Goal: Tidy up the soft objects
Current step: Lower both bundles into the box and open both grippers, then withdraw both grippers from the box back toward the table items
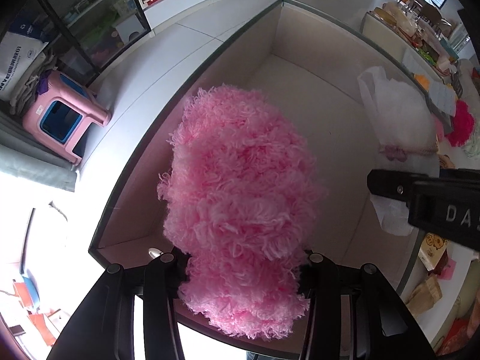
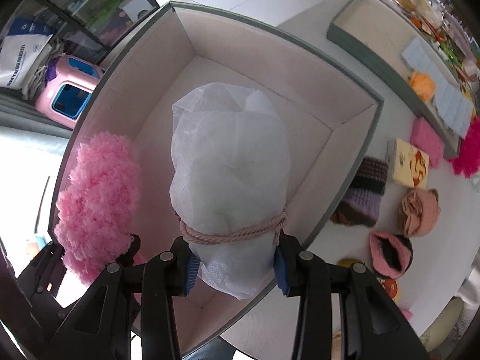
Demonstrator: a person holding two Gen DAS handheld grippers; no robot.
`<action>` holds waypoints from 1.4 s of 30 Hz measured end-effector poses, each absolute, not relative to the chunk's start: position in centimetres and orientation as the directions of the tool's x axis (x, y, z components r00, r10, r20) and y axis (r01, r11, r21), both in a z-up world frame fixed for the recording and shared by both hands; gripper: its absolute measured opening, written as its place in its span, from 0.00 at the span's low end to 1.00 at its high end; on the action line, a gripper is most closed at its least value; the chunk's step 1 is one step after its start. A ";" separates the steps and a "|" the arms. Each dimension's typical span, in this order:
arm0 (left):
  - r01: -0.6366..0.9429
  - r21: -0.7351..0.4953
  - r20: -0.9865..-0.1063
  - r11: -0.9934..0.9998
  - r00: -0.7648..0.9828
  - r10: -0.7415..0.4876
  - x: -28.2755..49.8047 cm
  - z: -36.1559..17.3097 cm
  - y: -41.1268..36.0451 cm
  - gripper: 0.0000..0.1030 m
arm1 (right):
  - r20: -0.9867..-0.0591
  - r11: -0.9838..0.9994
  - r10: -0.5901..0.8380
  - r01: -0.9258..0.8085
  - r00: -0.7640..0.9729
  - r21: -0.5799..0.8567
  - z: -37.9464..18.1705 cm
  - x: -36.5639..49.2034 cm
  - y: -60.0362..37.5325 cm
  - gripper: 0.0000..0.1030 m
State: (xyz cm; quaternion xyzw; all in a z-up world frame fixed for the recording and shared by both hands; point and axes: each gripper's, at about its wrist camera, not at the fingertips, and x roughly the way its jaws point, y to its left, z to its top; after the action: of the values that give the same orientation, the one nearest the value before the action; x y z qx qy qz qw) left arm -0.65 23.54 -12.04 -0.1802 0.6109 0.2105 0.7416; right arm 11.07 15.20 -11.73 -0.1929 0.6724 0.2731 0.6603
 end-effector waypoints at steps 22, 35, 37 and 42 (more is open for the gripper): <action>-0.508 0.003 -0.972 0.862 0.202 0.122 -0.8 -11.3 23.8 0.83 | -0.995 0.783 0.101 -0.616 -0.012 0.087 -9.9 10.6 14.2 0.55; -0.457 0.004 -0.965 0.890 0.232 0.124 -0.5 -8.6 21.9 0.99 | -0.977 0.762 0.203 -0.637 0.072 0.111 -5.5 10.4 13.9 1.00; -0.452 0.011 -0.964 0.892 0.231 0.129 -0.6 -8.1 21.6 0.99 | -0.975 0.768 0.211 -0.630 0.074 0.118 -4.8 10.5 13.4 1.00; -0.447 0.036 -0.960 0.894 0.232 0.155 -0.7 -6.7 20.8 0.99 | -0.973 0.769 0.211 -0.630 0.089 0.109 -3.7 10.2 12.7 1.00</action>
State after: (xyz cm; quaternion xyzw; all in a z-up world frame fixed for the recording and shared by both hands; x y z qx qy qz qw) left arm -0.67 20.84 -6.73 -0.1242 0.5887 0.1940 0.7749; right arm 10.21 12.68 -3.72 -0.1721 0.6080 0.2930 0.7176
